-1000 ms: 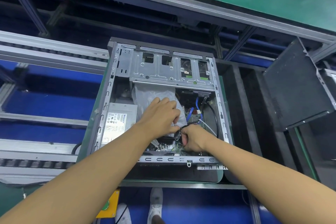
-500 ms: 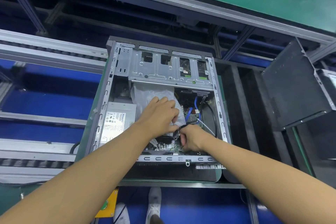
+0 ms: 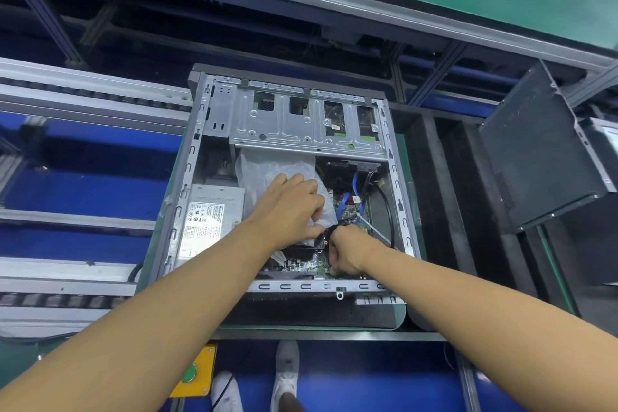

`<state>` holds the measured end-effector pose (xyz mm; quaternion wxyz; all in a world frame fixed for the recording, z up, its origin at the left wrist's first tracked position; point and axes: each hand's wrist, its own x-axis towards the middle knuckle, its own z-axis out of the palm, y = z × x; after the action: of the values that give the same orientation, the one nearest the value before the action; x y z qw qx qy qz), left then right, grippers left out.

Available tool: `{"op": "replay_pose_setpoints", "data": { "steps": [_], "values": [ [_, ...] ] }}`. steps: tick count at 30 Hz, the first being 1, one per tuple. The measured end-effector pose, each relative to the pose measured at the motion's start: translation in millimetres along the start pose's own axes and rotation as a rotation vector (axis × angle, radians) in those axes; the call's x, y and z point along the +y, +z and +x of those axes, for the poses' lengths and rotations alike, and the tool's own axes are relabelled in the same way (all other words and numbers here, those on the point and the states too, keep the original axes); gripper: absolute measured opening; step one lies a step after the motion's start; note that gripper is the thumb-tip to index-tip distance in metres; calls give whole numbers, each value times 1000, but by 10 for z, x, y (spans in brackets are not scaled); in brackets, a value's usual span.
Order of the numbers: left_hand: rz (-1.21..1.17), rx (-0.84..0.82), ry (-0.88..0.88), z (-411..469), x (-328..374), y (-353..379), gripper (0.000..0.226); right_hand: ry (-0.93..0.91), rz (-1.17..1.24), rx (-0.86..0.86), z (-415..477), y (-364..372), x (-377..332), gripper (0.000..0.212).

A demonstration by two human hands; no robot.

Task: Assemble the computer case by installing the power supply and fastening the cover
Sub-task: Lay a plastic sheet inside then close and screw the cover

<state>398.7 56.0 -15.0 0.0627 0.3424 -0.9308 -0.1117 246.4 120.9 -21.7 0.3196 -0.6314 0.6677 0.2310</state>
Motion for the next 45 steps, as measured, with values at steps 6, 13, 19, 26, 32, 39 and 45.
{"op": "replay_pose_setpoints", "data": {
  "steps": [6, 13, 19, 26, 32, 39, 45],
  "values": [
    [-13, -14, 15, -28, 4, -31, 24, -11, -97, -108, -90, -75, -46, 7],
    [23, 98, -26, -165, 58, -145, 19, 53, -191, -124, -333, -184, -42, 30],
    [23, 123, -81, -268, 83, -330, 24, 53, 296, -125, -572, -454, -10, 22],
    [27, 84, -103, -383, 53, -367, 36, -108, 619, 378, -590, -413, -134, 20],
    [139, 97, -187, -574, -60, -333, 43, -39, 174, 625, -596, -215, -106, 39],
    [137, 65, -324, -801, -124, -280, 51, 123, 78, 445, -685, 95, 59, 51],
    [122, 28, -345, -859, -151, -303, 53, 171, 116, 326, -778, 94, -20, 69]
  ]
}}
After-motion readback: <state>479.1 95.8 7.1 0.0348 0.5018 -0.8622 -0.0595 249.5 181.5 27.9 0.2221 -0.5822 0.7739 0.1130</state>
